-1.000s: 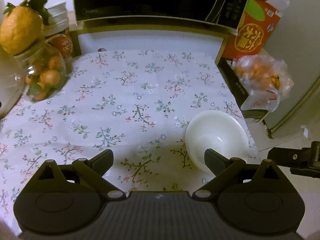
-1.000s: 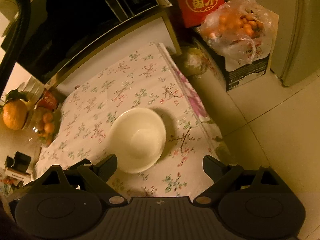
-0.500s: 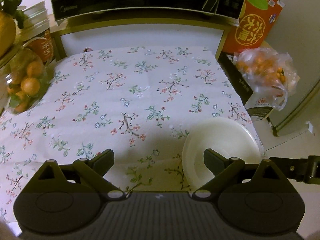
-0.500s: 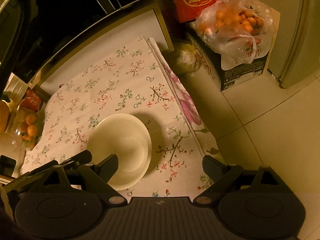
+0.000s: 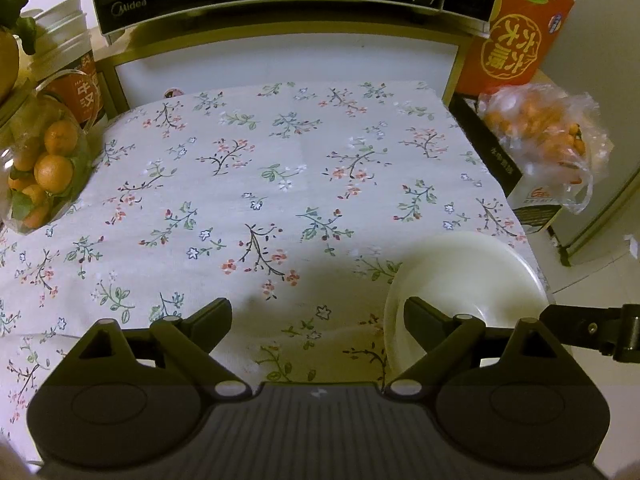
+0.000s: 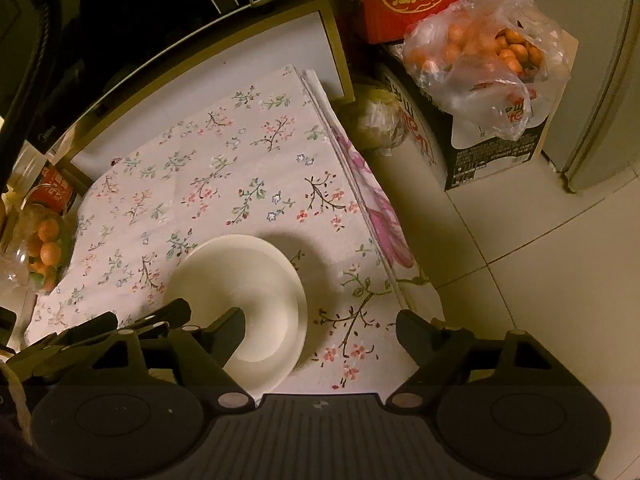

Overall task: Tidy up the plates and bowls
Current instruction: 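Move both open grippers to the small cream bowl, then close both grippers on the rim of the small cream bowl, then lift the small cream bowl with both grippers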

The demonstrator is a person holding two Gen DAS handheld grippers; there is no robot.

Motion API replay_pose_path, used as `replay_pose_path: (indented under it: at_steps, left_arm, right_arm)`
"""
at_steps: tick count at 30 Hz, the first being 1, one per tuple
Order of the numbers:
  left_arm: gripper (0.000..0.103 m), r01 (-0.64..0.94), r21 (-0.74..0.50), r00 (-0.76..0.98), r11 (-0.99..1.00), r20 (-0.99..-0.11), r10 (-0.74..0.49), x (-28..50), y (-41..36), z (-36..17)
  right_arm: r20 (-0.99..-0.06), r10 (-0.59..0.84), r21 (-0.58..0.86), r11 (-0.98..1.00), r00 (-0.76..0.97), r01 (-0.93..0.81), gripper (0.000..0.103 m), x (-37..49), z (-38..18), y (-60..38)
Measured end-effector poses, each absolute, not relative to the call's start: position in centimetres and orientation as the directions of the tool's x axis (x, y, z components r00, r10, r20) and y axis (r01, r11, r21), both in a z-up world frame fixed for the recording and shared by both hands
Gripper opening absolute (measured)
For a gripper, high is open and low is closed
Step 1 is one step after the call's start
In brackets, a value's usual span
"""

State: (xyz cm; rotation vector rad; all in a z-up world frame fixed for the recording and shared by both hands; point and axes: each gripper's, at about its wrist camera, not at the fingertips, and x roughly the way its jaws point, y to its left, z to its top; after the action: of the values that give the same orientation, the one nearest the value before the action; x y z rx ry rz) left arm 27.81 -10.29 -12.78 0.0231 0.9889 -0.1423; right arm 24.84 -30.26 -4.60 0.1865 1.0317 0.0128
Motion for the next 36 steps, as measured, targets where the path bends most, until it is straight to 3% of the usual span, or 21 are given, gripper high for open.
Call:
replay_pose_path:
  at_steps: [10,19,27,31,33,36]
  left_arm:
    - [0.082,0.121,-0.065,0.545,0.99,-0.83,-0.122,28.0,-10.1,-12.9]
    - [0.065,0.142,-0.088,0.536,0.986,-0.831,-0.151,27.7,-10.5,-13.0]
    - [0.039,0.18,-0.124,0.509,0.976,-0.837,-0.2,27.4,-10.8,-13.4]
    - [0.023,0.183,-0.154,0.497,0.971,-0.837,-0.227,27.4,-10.7,-13.5]
    - [0.016,0.185,-0.159,0.497,0.97,-0.836,-0.232,27.4,-10.7,-13.5]
    - [0.014,0.187,-0.162,0.499,0.969,-0.834,-0.236,27.3,-10.9,-13.4]
  right_arm:
    - [-0.855,0.098,0.159,0.984,0.51,0.078,0.069,25.1,-4.9,-30.4]
    - [-0.861,0.132,0.187,0.98,0.491,0.066,0.05,25.1,-5.4,-30.0]
    - [-0.877,0.166,0.215,0.975,0.451,0.06,0.028,25.1,-6.7,-29.2]
    - [-0.878,0.176,0.215,0.976,0.445,0.039,0.011,25.1,-7.1,-28.6]
    - [-0.875,0.178,0.216,0.976,0.45,0.035,0.011,25.0,-7.1,-28.3]
    - [-0.873,0.183,0.218,0.976,0.453,0.024,0.009,25.0,-7.0,-28.0]
